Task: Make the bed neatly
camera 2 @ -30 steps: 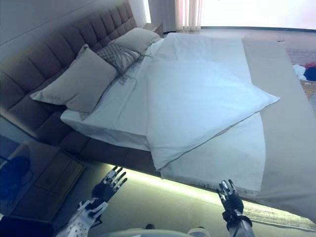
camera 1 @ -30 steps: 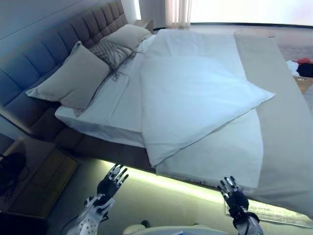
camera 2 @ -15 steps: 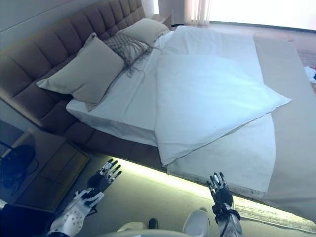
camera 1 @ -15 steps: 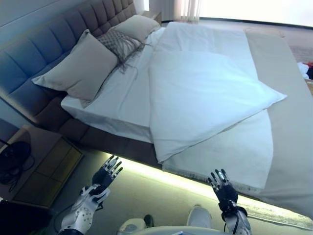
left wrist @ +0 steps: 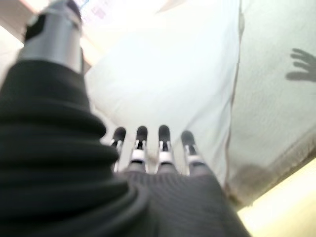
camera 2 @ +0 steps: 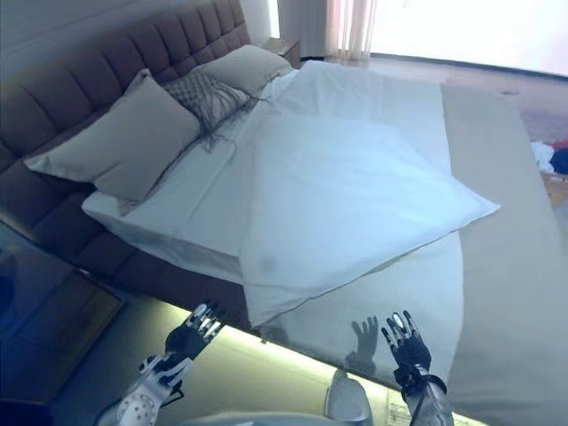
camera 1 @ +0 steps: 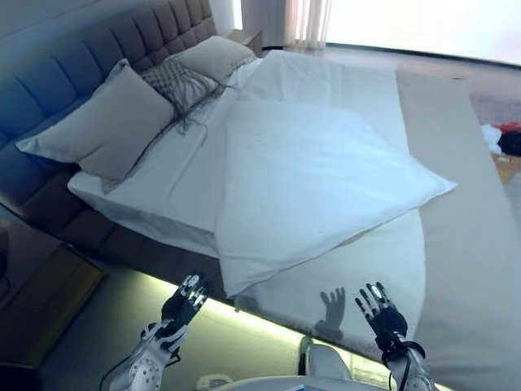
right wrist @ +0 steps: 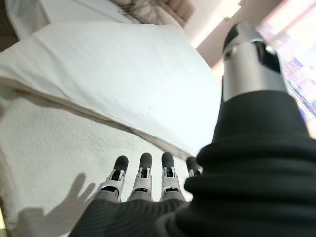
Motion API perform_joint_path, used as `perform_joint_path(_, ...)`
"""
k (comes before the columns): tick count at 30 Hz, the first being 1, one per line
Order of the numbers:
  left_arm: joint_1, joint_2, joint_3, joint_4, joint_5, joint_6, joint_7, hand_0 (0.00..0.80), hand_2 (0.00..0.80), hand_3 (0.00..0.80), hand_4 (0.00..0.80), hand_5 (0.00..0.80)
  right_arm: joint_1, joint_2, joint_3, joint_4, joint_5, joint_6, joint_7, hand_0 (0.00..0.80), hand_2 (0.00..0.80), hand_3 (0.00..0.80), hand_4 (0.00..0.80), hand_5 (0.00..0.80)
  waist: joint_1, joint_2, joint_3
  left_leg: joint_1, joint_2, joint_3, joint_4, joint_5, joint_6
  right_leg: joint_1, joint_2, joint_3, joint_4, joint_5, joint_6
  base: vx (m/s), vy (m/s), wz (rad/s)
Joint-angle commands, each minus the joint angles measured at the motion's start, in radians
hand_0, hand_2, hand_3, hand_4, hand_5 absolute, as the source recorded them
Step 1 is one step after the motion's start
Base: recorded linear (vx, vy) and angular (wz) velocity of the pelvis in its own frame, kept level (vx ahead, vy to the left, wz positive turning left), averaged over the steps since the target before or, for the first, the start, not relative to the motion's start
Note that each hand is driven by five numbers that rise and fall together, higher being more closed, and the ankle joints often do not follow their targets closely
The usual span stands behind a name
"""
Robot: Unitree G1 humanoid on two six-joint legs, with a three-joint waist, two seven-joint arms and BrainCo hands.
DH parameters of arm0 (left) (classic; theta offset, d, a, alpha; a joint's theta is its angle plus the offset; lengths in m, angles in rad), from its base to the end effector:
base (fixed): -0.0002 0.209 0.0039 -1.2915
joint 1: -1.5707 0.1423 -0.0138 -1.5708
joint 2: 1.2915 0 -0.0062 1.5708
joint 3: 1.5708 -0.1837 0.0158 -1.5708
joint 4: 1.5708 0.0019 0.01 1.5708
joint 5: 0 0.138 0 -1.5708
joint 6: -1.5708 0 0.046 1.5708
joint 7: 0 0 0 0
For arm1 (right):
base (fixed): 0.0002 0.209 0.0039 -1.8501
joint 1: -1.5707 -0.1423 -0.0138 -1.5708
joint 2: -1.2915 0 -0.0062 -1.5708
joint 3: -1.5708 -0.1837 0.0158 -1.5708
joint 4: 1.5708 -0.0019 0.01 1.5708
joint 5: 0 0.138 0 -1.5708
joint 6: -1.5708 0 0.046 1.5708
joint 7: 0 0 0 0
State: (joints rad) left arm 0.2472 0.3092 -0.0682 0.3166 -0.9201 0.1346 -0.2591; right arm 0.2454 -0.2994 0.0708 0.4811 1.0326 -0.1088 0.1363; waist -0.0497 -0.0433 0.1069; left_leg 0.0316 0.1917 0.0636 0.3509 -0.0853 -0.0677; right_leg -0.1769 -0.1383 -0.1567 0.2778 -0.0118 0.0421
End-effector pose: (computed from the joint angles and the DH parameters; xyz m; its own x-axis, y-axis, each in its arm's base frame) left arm 0.1181 0.2191 -0.0456 0.8549 -0.1917 -0.4820 -0.1664 0.7787 -0.6049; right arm 0.1037 -0.2311 -0.0607 0.8493 -0.1079 -0.5167 0.4200 0.7311 0.5377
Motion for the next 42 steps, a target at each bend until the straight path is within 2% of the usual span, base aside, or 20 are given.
perform_joint_path(1,-0.025,0.015,-0.029,-0.054,-0.023,-0.038,-0.054,0.0,0.0,0.0,0.0,0.0,-0.019,-0.031,-0.001,-0.045,0.028,-0.049,0.016,0.0,0.0,0.0,0.0,0.0,-0.011,-0.004,-0.012,-0.044,0.046,0.065,0.26,0.138,-0.014,0.105,-0.003,-0.006,-0.169,0.102,0.011,0.114,-0.127,0.34)
perform_joint_path(5,-0.051,0.015,-0.059,-0.027,-0.019,-0.053,-0.072,0.0,0.0,0.0,0.0,0.0,0.001,-0.018,-0.009,-0.07,0.06,-0.075,0.007,0.0,0.0,0.0,0.0,0.0,-0.002,0.014,-0.007,-0.053,0.025,0.111,0.0,0.205,-0.025,0.16,0.023,-0.041,-0.183,0.059,0.022,0.095,-0.015,0.27)
perform_joint_path(8,-0.087,0.006,-0.055,-0.006,-0.015,-0.037,-0.064,0.0,0.0,0.0,0.0,0.0,0.025,-0.015,-0.012,-0.086,0.094,-0.071,-0.005,0.0,0.0,0.0,0.0,0.0,0.029,0.033,-0.009,-0.111,-0.017,0.074,-0.197,0.277,-0.051,0.217,0.054,-0.037,-0.22,0.033,0.032,0.171,-0.011,0.29)
perform_joint_path(9,-0.097,0.001,-0.051,0.001,-0.008,-0.034,-0.06,0.0,0.0,0.0,0.0,0.0,0.029,-0.017,-0.008,-0.09,0.099,-0.073,-0.002,0.0,0.0,0.0,0.0,0.0,0.048,0.041,-0.006,-0.156,-0.029,0.048,-0.253,0.323,-0.066,0.243,0.07,-0.022,-0.237,0.023,0.033,0.235,-0.054,0.74)
perform_joint_path(12,-0.113,0.0,-0.047,0.024,0.0,-0.03,-0.054,0.0,0.0,0.0,0.0,0.0,0.021,-0.018,0.014,-0.089,0.108,-0.087,-0.002,0.0,0.0,0.0,0.0,0.0,0.08,0.059,0.004,-0.217,-0.036,0.019,-0.345,0.407,-0.083,0.283,0.092,-0.001,-0.243,-0.002,0.028,0.259,-0.068,0.26)
perform_joint_path(16,-0.103,0.0,-0.028,0.041,0.019,-0.021,-0.065,0.0,0.0,0.0,0.0,0.0,0.01,-0.006,0.038,-0.086,0.097,-0.104,-0.012,0.0,0.0,0.0,0.0,0.0,0.106,0.087,0.006,-0.245,-0.032,-0.041,-0.416,0.43,-0.084,0.302,0.11,0.027,-0.201,-0.055,0.016,0.257,-0.031,-0.8)
perform_joint_path(21,-0.087,0.005,-0.023,0.033,0.017,0.003,-0.052,0.0,0.0,0.0,0.0,0.0,0.031,0.02,0.034,-0.075,0.073,-0.111,-0.009,0.0,0.0,0.0,0.0,0.0,0.107,0.109,-0.001,-0.272,-0.013,-0.06,-0.438,0.42,-0.088,0.32,0.119,0.056,-0.152,-0.115,0.005,0.318,0.029,-0.69)
perform_joint_path(24,-0.081,0.008,-0.024,0.027,0.024,0.018,-0.051,0.0,0.0,0.0,0.0,0.0,0.044,0.026,0.024,-0.072,0.074,-0.118,-0.011,0.0,0.0,0.0,0.0,0.0,0.108,0.117,-0.006,-0.269,-0.006,-0.042,-0.438,0.415,-0.085,0.332,0.113,0.053,-0.127,-0.145,0.007,0.27,0.069,-0.45)
perform_joint_path(27,-0.076,0.012,-0.024,0.022,0.031,0.024,-0.056,0.0,0.0,0.0,0.0,0.0,0.055,0.024,0.017,-0.074,0.083,-0.117,-0.006,0.0,0.0,0.0,0.0,0.0,0.113,0.114,-0.008,-0.248,-0.02,-0.063,-0.419,0.398,-0.078,0.345,0.097,0.064,-0.119,-0.155,0.019,0.294,0.126,-0.37)
perform_joint_path(29,-0.075,0.013,-0.025,0.019,0.023,0.024,-0.048,0.0,0.0,0.0,0.0,0.0,0.058,0.019,0.014,-0.073,0.086,-0.111,-0.001,0.0,0.0,0.0,0.0,0.0,0.115,0.109,-0.011,-0.236,-0.036,-0.067,-0.406,0.368,-0.068,0.353,0.077,0.072,-0.114,-0.158,0.029,0.331,0.192,-0.17)
perform_joint_path(30,-0.078,0.017,-0.031,0.02,0.019,0.026,-0.043,0.0,0.0,0.0,0.0,0.0,0.06,0.02,0.009,-0.071,0.091,-0.111,0.004,0.0,0.0,0.0,0.0,0.0,0.115,0.107,-0.016,-0.238,-0.051,-0.051,-0.383,0.349,-0.06,0.366,0.059,0.074,-0.11,-0.162,0.038,0.363,0.259,-0.05)
perform_joint_path(31,-0.089,0.022,-0.044,0.021,0.025,0.031,-0.045,0.0,0.0,0.0,0.0,0.0,0.059,0.025,0.004,-0.07,0.101,-0.124,0.002,0.0,0.0,0.0,0.0,0.0,0.116,0.099,-0.021,-0.261,-0.071,-0.015,-0.338,0.308,-0.045,0.375,0.035,0.064,-0.105,-0.164,0.048,0.369,0.266,-0.05)
perform_joint_path(32,-0.095,0.026,-0.052,0.024,0.027,0.03,-0.044,0.0,0.0,0.0,0.0,0.0,0.055,0.027,0.01,-0.066,0.105,-0.133,-0.003,0.0,0.0,0.0,0.0,0.0,0.119,0.097,-0.025,-0.267,-0.083,-0.017,-0.331,0.298,-0.036,0.376,0.024,0.062,-0.097,-0.167,0.055,0.35,0.286,0.14)
perform_joint_path(33,-0.106,0.031,-0.065,0.034,0.036,0.028,-0.038,0.0,0.0,0.0,0.0,0.0,0.046,0.035,0.019,-0.064,0.115,-0.148,-0.02,0.0,0.0,0.0,0.0,0.0,0.126,0.09,-0.031,-0.271,-0.108,-0.016,-0.331,0.293,-0.023,0.369,-0.009,0.047,-0.066,-0.149,0.077,0.367,0.297,0.14)
perform_joint_path(34,-0.109,0.036,-0.07,0.045,0.039,0.023,-0.035,0.0,0.0,0.0,0.0,0.0,0.041,0.047,0.019,-0.06,0.129,-0.148,-0.026,0.0,0.0,0.0,0.0,0.0,0.128,0.085,-0.034,-0.274,-0.134,-0.016,-0.303,0.274,-0.005,0.355,-0.035,0.042,-0.028,-0.129,0.091,0.393,0.323,0.07)
perform_joint_path(35,-0.106,0.039,-0.068,0.05,0.048,0.02,-0.028,0.0,0.0,0.0,0.0,0.0,0.037,0.057,0.015,-0.06,0.145,-0.133,-0.029,0.0,0.0,0.0,0.0,0.0,0.132,0.072,-0.04,-0.282,-0.169,-0.028,-0.271,0.255,0.019,0.351,-0.063,0.061,0.011,-0.063,0.109,0.336,0.285,0.02)
perform_joint_path(36,-0.104,0.041,-0.06,0.053,0.059,0.014,-0.039,0.0,0.0,0.0,0.0,0.0,0.037,0.067,0.011,-0.07,0.154,-0.126,-0.022,0.0,0.0,0.0,0.0,0.0,0.136,0.065,-0.048,-0.289,-0.19,-0.012,-0.241,0.239,0.036,0.35,-0.083,0.061,0.042,-0.014,0.117,0.285,0.259,0.19)
perform_joint_path(38,-0.091,0.043,-0.055,0.029,0.063,0.003,-0.043,0.0,0.0,0.0,0.0,0.0,0.032,0.075,0.027,-0.077,0.125,-0.136,-0.006,0.0,0.0,0.0,0.0,0.0,0.157,0.064,-0.062,-0.283,-0.23,-0.022,-0.238,0.212,0.082,0.343,-0.107,0.06,0.123,0.045,0.108,0.309,0.29,0.36)
perform_joint_path(39,-0.077,0.045,-0.052,0.02,0.068,-0.002,-0.032,0.0,0.0,0.0,0.0,0.0,0.026,0.086,0.046,-0.078,0.105,-0.151,-0.004,0.0,0.0,0.0,0.0,0.0,0.17,0.07,-0.069,-0.266,-0.253,-0.026,-0.243,0.196,0.11,0.326,-0.114,0.052,0.207,0.071,0.104,0.351,0.34,0.2)
perform_joint_path(42,-0.08,0.063,-0.024,0.051,0.093,-0.019,-0.035,0.0,0.0,0.0,0.0,0.0,0.018,0.101,0.067,-0.109,0.075,-0.143,-0.011,0.0,0.0,0.0,0.0,0.0,0.169,0.096,-0.071,-0.197,-0.273,-0.016,-0.245,0.154,0.143,0.214,-0.125,0.019,0.434,0.136,0.101,0.305,0.345,0.06)
